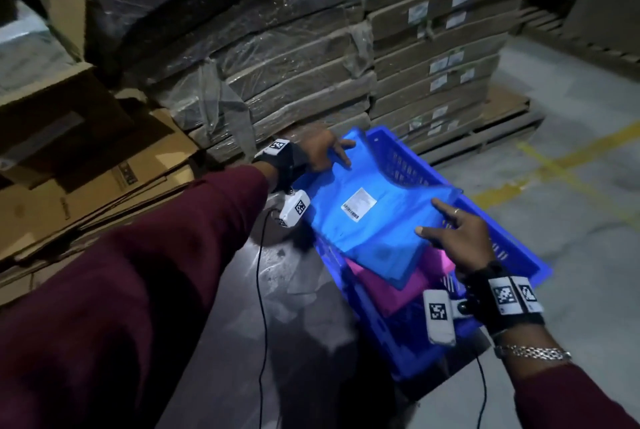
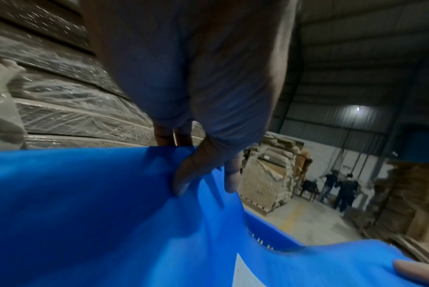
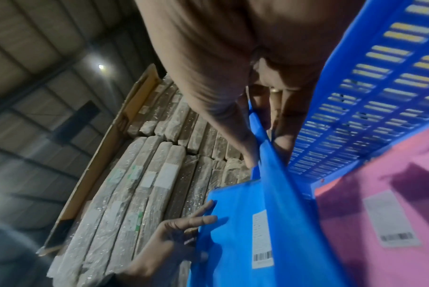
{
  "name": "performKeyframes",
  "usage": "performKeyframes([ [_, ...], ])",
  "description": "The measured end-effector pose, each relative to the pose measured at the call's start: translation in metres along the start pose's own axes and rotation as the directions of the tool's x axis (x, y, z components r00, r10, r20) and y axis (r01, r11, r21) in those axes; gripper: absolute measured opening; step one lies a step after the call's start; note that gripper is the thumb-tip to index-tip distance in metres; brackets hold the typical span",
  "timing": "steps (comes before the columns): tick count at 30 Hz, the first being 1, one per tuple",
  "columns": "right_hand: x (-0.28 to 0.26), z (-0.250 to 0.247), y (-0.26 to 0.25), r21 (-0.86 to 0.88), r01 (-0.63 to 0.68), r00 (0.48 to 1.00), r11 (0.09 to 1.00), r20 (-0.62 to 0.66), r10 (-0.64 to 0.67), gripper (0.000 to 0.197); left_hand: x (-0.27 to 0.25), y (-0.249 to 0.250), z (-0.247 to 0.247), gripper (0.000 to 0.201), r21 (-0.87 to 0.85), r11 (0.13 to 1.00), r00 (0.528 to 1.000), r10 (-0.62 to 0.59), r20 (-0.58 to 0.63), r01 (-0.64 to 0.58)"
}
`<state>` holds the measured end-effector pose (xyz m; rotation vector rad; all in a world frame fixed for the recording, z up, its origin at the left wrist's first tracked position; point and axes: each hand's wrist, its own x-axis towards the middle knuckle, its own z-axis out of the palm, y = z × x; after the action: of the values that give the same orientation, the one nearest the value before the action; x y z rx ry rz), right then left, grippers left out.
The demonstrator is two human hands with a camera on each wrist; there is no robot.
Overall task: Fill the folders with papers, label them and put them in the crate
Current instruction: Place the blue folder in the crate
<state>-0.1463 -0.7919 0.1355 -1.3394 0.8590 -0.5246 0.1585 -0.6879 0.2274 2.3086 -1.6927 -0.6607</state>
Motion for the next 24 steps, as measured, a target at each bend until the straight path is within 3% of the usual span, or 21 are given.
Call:
performKeyframes([
  [4, 0.009, -0.014, 0.025, 0.065, -0.117, 0.991, 0.991, -0.056, 0.121, 0.07, 0.046, 0.003, 0.012, 0.06, -0.02, 0.999, 0.979, 0.029, 0.202, -0.026],
  [8, 0.021, -0.02, 0.049, 0.073, -0.17, 0.973, 0.983, -0.144, 0.179, 0.068, 0.084, 0.006, 0.019, 0.058, -0.029, 0.998, 0.963, 0.054, 0.263, -0.048],
  [11, 0.03, -0.012, 0.061, 0.002, -0.184, 0.968, 0.983, -0.171, 0.181, 0.069, 0.103, -0.003, 0.034, 0.059, -0.006, 0.999, 0.942, 0.051, 0.332, -0.052],
  [14, 0.036, 0.0, 0.072, 0.037, -0.254, 0.952, 0.967, -0.166, 0.256, 0.075, 0.111, -0.022, 0.056, 0.057, -0.009, 0.999, 0.938, 0.037, 0.346, -0.036],
  [19, 0.049, 0.018, 0.101, 0.174, -0.42, 0.878, 0.891, -0.172, 0.447, 0.084, 0.129, -0.036, 0.076, 0.06, -0.021, 1.0, 0.913, 0.018, 0.408, -0.01],
  [24, 0.061, 0.02, 0.126, 0.262, -0.461, 0.805, 0.848, -0.279, 0.524, 0.075, 0.154, -0.049, 0.095, 0.06, -0.028, 0.999, 0.907, -0.018, 0.421, 0.033],
])
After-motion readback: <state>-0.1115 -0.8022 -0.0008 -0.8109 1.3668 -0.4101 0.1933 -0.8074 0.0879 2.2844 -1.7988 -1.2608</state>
